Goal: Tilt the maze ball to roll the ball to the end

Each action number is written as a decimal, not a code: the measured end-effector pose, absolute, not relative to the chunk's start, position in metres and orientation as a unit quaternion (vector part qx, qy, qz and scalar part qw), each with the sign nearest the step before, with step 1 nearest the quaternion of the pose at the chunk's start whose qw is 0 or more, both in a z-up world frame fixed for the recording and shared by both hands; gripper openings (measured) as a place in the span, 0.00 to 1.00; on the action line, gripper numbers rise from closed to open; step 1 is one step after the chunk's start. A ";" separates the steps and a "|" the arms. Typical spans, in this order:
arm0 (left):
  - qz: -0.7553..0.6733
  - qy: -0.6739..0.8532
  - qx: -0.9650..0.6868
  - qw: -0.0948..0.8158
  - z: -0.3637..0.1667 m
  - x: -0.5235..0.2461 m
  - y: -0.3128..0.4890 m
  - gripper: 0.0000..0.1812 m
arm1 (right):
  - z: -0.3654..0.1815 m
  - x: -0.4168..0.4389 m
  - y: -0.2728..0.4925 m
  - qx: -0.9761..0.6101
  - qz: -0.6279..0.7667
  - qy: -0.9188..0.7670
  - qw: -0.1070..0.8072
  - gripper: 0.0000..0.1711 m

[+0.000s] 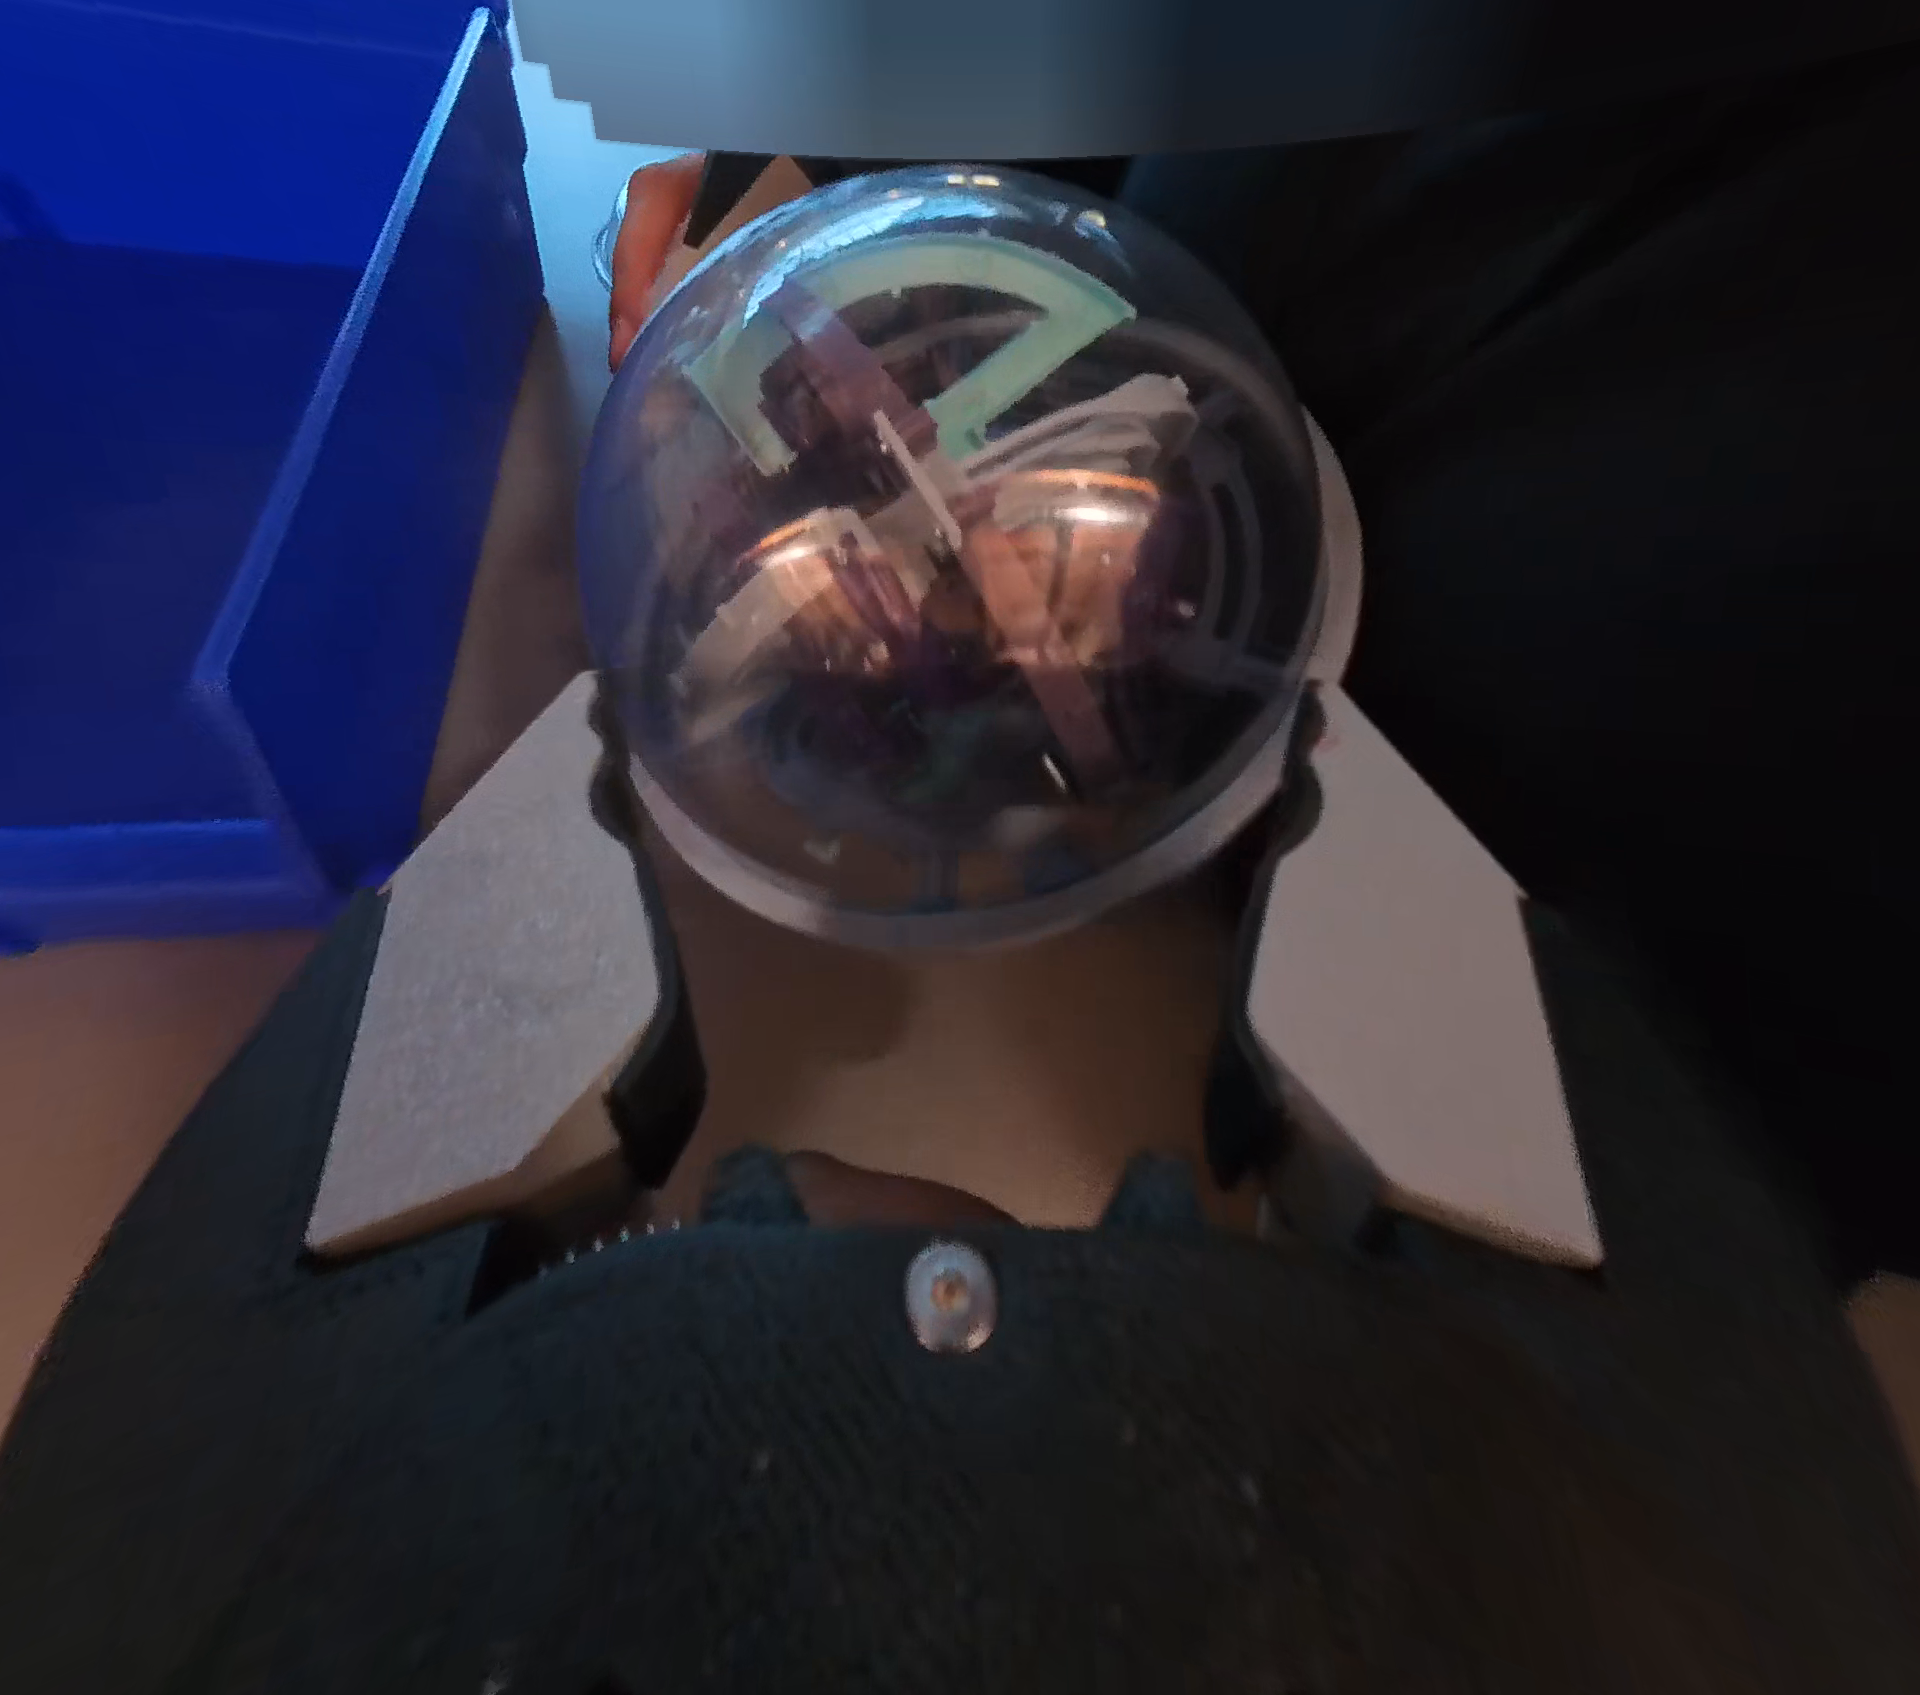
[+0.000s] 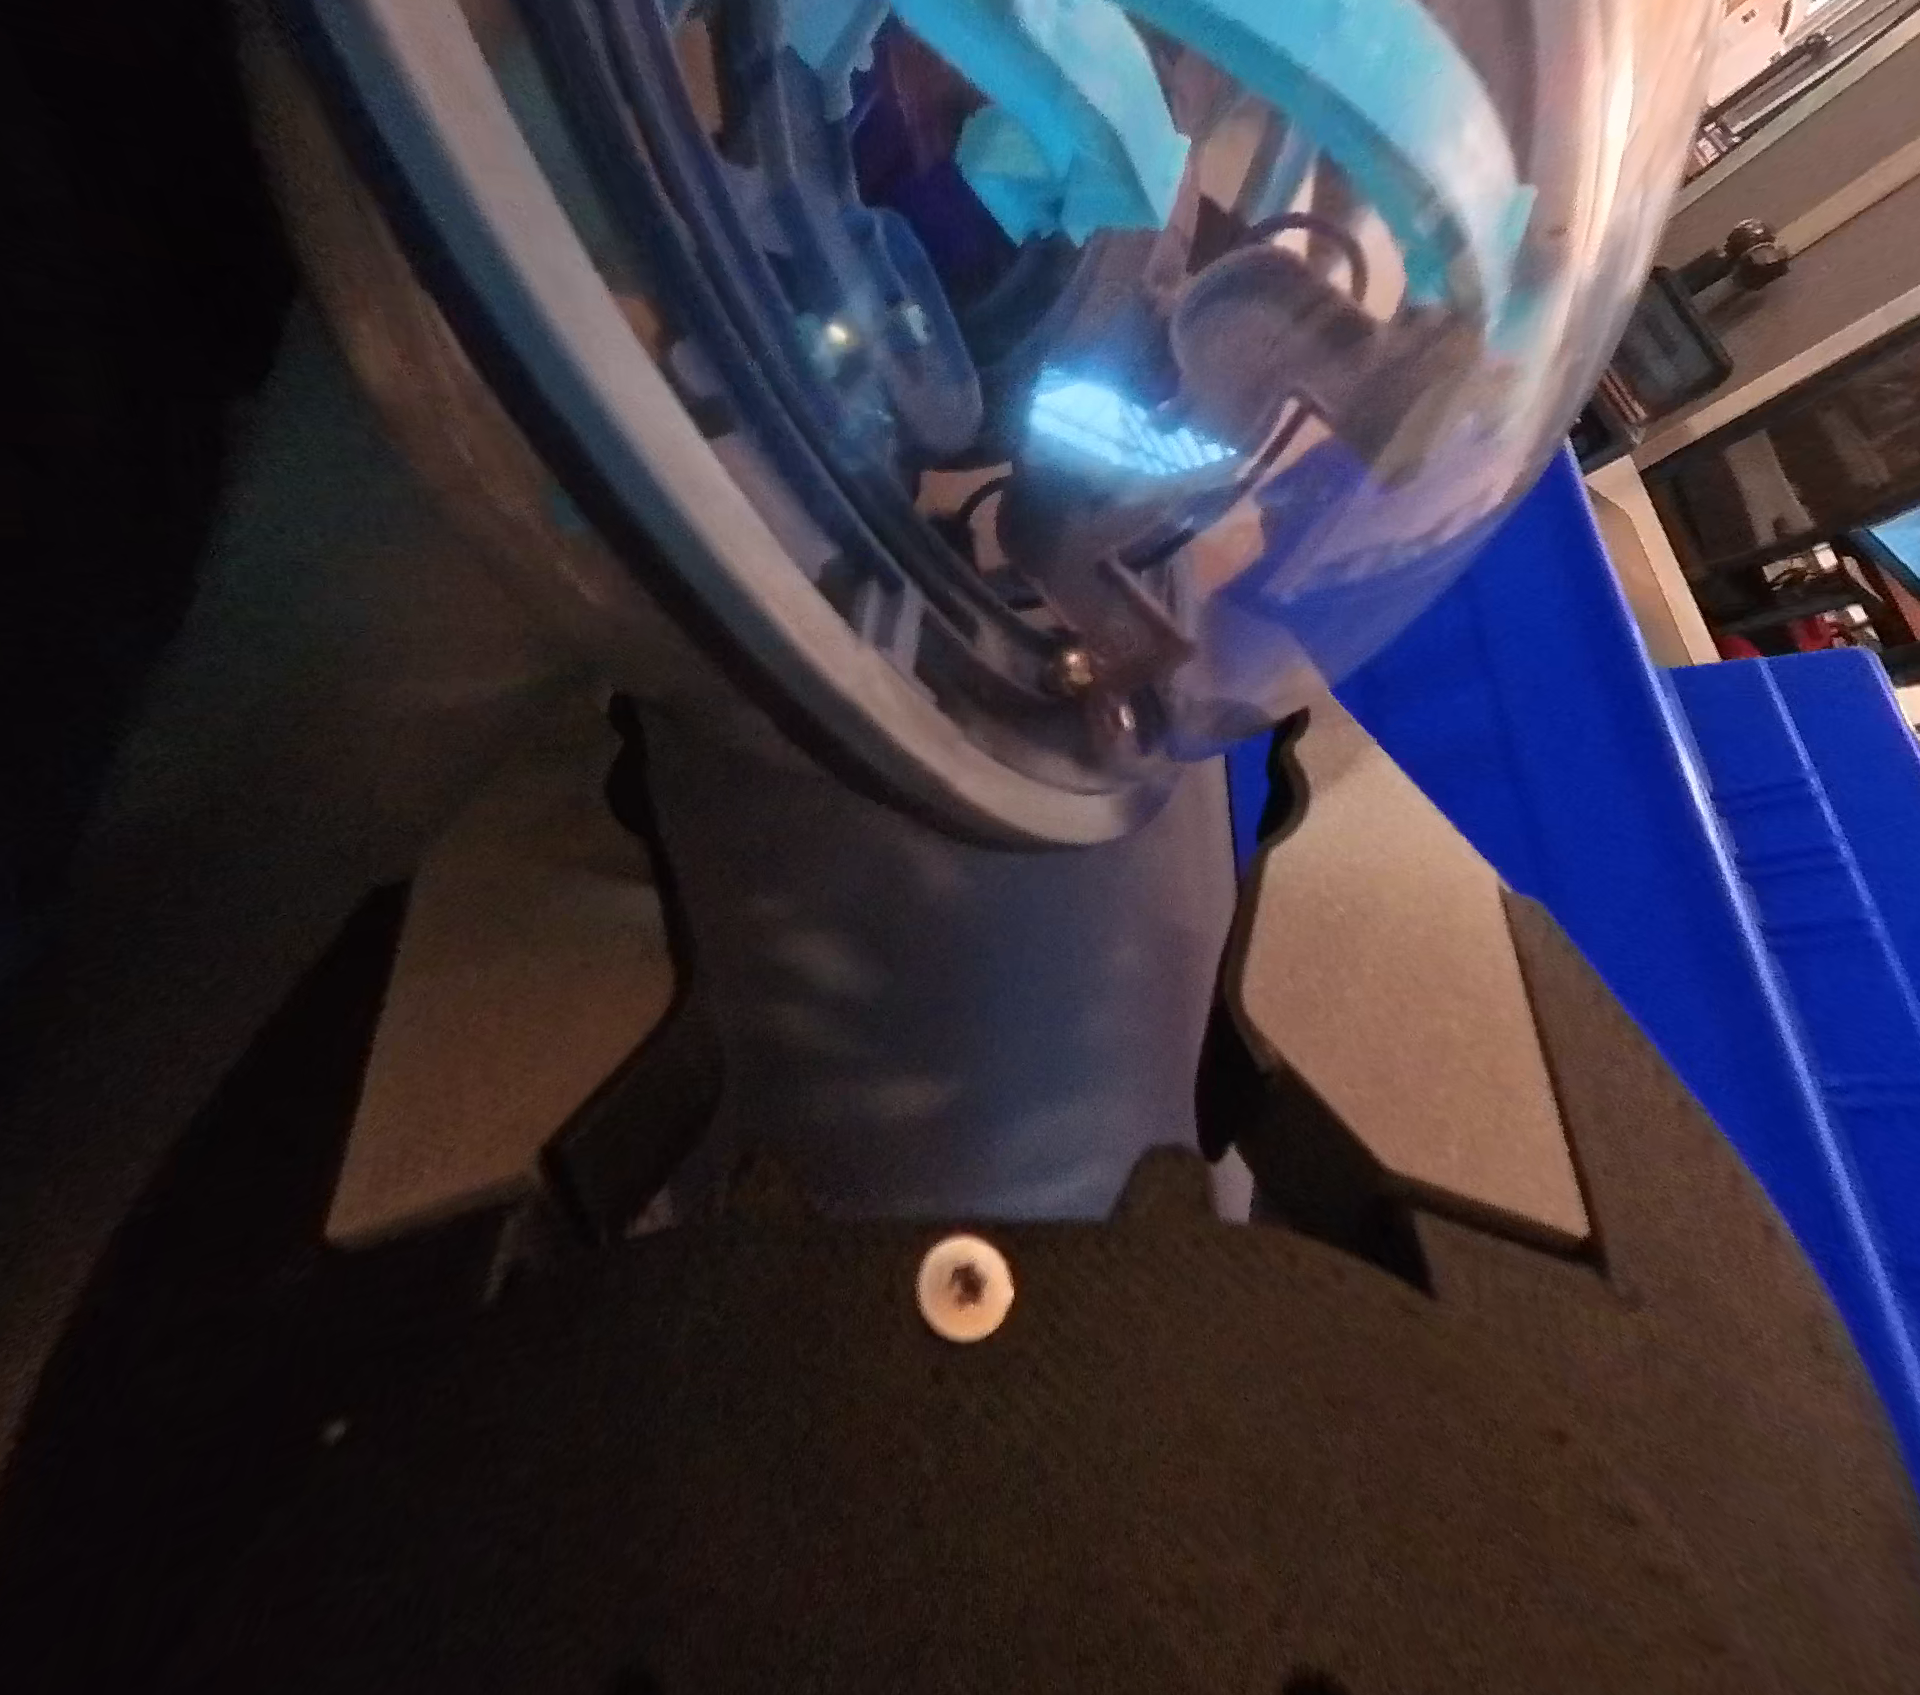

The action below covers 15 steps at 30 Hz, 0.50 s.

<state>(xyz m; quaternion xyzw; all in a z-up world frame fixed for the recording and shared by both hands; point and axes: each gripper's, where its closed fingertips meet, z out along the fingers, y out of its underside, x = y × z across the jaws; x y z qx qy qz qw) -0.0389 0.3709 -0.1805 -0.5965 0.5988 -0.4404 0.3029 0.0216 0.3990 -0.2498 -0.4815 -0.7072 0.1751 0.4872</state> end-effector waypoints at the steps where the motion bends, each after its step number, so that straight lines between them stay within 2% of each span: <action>1: -0.431 0.607 -0.594 0.304 -0.182 -0.046 0.371 0.65 | -0.250 0.021 0.399 -0.482 0.174 -0.707 0.487 0.68; 5: -0.350 0.673 -0.580 0.296 -0.204 -0.075 0.366 0.71 | -0.250 0.019 0.400 -0.483 0.170 -0.707 0.488 0.66; 8: -0.303 0.685 -0.584 0.312 -0.219 -0.072 0.371 0.71 | -0.250 0.018 0.401 -0.482 0.165 -0.708 0.489 0.66; 11: -0.256 0.690 -0.570 0.365 -0.222 -0.059 0.379 0.67 | -0.253 0.019 0.400 -0.487 0.170 -0.710 0.480 0.60; 15: -0.261 0.690 -0.560 0.377 -0.222 -0.052 0.375 0.65 | -0.253 0.022 0.399 -0.488 0.168 -0.711 0.478 0.58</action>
